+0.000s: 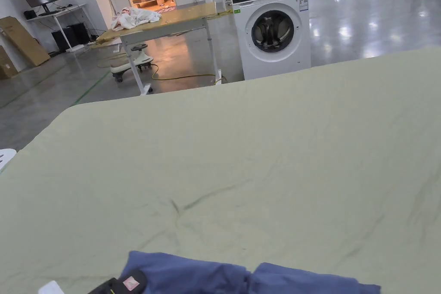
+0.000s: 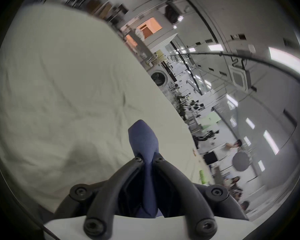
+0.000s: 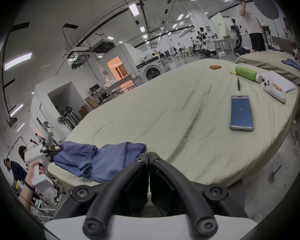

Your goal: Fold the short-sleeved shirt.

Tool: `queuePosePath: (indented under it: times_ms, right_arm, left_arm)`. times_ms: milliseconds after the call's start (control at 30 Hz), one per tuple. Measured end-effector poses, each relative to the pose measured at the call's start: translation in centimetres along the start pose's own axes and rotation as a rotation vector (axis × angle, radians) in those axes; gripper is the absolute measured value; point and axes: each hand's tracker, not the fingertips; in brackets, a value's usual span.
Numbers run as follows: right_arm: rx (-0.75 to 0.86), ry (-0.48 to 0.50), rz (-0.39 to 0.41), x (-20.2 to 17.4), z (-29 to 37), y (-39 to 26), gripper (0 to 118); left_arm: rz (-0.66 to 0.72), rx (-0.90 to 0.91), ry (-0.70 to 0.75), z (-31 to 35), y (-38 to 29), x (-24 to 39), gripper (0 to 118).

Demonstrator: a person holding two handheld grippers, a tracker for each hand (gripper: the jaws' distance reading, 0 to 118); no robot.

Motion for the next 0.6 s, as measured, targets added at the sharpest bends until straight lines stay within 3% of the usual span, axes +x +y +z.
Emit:
queuePosePath:
  times_ms: [133,300,500,567,600]
  right_arm:
    - [-0.002,0.012,0.006,-0.5,-0.6,0.0,0]
    - [0.003,0.036,0.007,-1.4,-0.5,0.1,0]
    - [0.026,0.006,0.002,-1.0,1.2,-0.3,0]
    - [0.028,-0.011,-0.013,-0.5,1.5,-0.5,0]
    - [0.022,-0.027,-0.018,-0.1,1.5,-0.5,0]
  left_arm:
    - [-0.126,-0.045,-0.044,-0.2,-0.7,4.5,3]
    - [-0.076,-0.229,-0.233,-7.8,-6.2,9.1,3]
    - [-0.183,-0.445,-0.202,-16.3,-13.6,13.5,4]
    - [-0.177,-0.453,-0.169,-17.5,-14.6,14.5,10]
    - [-0.195,-0.478,-0.167,-17.9,-14.4,15.1,22]
